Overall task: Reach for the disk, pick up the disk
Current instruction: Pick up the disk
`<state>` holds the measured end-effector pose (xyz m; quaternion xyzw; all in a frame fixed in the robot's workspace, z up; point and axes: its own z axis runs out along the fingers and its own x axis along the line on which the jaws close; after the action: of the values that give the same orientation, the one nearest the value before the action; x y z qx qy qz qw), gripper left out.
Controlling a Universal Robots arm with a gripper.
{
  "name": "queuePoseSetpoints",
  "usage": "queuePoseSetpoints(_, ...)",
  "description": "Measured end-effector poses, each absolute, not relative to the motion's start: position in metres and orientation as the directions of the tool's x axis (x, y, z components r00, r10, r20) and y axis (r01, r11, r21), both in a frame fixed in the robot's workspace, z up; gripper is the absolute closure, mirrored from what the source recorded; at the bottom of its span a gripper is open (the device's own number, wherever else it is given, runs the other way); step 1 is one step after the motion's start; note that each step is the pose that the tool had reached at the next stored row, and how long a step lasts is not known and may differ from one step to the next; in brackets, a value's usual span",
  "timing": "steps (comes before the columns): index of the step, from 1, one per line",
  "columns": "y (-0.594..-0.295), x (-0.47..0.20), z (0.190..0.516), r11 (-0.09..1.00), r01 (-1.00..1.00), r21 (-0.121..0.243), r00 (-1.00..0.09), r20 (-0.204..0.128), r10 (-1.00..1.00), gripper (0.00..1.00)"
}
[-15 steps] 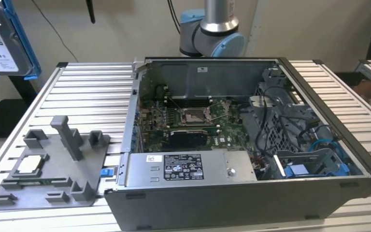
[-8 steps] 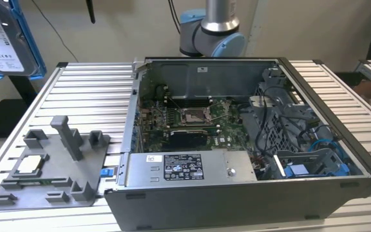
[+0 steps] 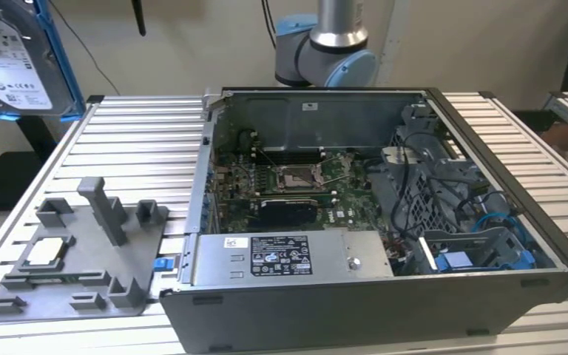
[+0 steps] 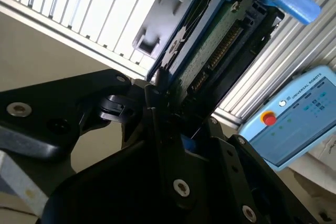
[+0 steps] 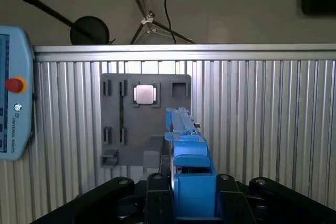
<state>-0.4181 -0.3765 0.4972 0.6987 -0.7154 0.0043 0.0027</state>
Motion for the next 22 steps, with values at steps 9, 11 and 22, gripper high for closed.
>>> queuePoseSetpoints(9,-0.376,-0.399,0.497,0.024,-1.000,0.001,-0.024,0.010,-1.000,1.00)
queuePoseSetpoints(11,-0.376,-0.394,0.497,0.024,-1.000,0.001,-0.024,0.010,-1.000,1.00)
queuePoseSetpoints(22,-0.376,-0.370,0.497,0.024,-1.000,0.005,-0.024,0.010,-1.000,1.00)
